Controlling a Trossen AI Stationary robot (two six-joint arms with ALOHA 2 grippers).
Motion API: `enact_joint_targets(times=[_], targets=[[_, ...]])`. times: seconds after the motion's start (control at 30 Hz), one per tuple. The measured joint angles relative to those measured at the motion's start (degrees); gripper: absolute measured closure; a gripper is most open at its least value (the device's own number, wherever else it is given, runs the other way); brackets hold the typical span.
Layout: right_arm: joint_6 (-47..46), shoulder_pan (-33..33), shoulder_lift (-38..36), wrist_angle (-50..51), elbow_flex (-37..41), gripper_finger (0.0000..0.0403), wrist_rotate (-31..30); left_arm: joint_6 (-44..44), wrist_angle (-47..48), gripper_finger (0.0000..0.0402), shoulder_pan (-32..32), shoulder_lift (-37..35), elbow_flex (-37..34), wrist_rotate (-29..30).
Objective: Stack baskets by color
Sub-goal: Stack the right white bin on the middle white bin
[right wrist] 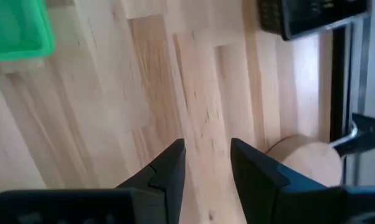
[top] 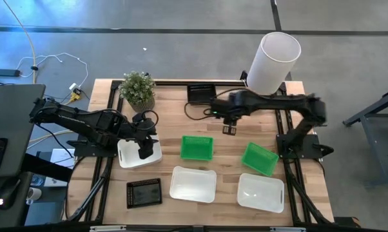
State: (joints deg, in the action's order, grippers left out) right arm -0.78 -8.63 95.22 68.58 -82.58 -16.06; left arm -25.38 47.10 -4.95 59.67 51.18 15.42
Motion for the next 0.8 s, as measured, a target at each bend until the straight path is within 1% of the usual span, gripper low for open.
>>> enact_joint_targets(times=[0.2, 0.43, 0.6, 0.8], targets=[[-7.4, 3.7, -12.8, -2.6, 9.3, 0.0288, 0.2, -1.5, 0.0, 0.0261, 0.0, 0.0, 0.0, 0.1], [-18.1, 12.4, -24.4, -1.3, 15.4, 0.0288, 0.5, -1.7, -0.1, 0.0261, 0.0, 0.0, 0.0, 0.2], [-27.7, 18.8, -28.3, 1.5, 17.6, 0.0288, 3.1, -1.7, -0.2, 0.0261, 0.0, 0.0, 0.0, 0.2], [-34.7, 25.3, -28.5, 3.2, 18.7, 0.0288, 4.1, -1.6, -0.2, 0.0261, 0.0, 0.0, 0.0, 0.2]])
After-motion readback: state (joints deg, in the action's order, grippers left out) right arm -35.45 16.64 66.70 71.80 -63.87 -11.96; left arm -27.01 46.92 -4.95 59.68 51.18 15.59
